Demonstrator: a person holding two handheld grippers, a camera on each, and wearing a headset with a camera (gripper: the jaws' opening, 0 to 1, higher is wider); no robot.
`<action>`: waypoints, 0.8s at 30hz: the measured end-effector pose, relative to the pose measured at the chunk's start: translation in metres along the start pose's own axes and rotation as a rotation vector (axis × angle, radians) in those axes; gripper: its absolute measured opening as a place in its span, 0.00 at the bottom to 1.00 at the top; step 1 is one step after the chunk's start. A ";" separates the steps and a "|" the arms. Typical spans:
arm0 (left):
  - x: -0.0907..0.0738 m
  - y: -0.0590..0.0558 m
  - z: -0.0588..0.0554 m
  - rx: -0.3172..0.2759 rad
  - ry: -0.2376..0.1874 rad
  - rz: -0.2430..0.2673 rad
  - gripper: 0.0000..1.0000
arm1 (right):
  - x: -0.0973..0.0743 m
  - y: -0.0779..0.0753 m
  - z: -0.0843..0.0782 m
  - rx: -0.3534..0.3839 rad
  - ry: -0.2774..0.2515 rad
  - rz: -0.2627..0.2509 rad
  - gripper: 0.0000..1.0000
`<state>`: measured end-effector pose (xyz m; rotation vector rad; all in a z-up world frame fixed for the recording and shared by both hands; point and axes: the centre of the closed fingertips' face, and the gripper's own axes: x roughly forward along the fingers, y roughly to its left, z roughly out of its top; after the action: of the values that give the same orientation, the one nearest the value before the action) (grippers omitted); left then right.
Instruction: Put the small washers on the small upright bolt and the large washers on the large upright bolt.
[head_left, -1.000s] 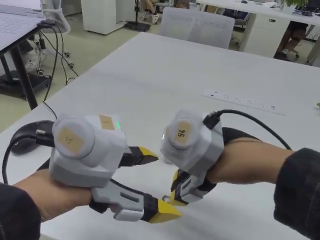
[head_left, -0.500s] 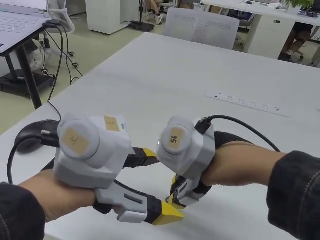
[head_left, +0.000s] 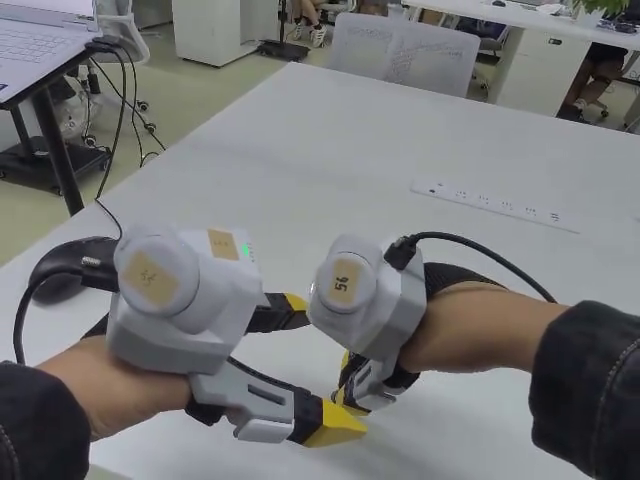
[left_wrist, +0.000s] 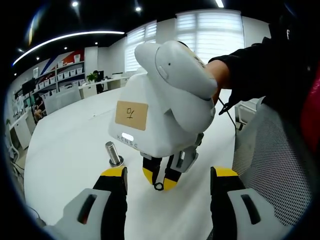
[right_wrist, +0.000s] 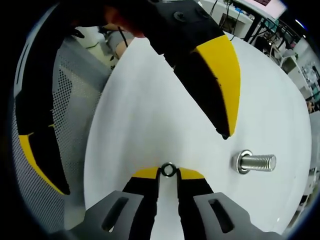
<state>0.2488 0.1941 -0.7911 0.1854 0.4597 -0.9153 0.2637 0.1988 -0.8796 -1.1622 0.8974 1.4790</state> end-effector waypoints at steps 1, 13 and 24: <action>0.000 0.000 0.000 0.001 0.000 0.000 0.67 | 0.000 0.000 0.000 0.003 -0.001 0.000 0.15; 0.001 -0.001 0.000 0.000 0.002 -0.003 0.66 | 0.000 0.000 0.000 0.026 -0.007 0.004 0.14; 0.003 0.000 0.000 0.001 0.007 -0.003 0.66 | -0.002 -0.003 -0.007 0.062 -0.023 0.010 0.14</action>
<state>0.2505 0.1924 -0.7926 0.1886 0.4665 -0.9184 0.2683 0.1926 -0.8791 -1.0943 0.9279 1.4593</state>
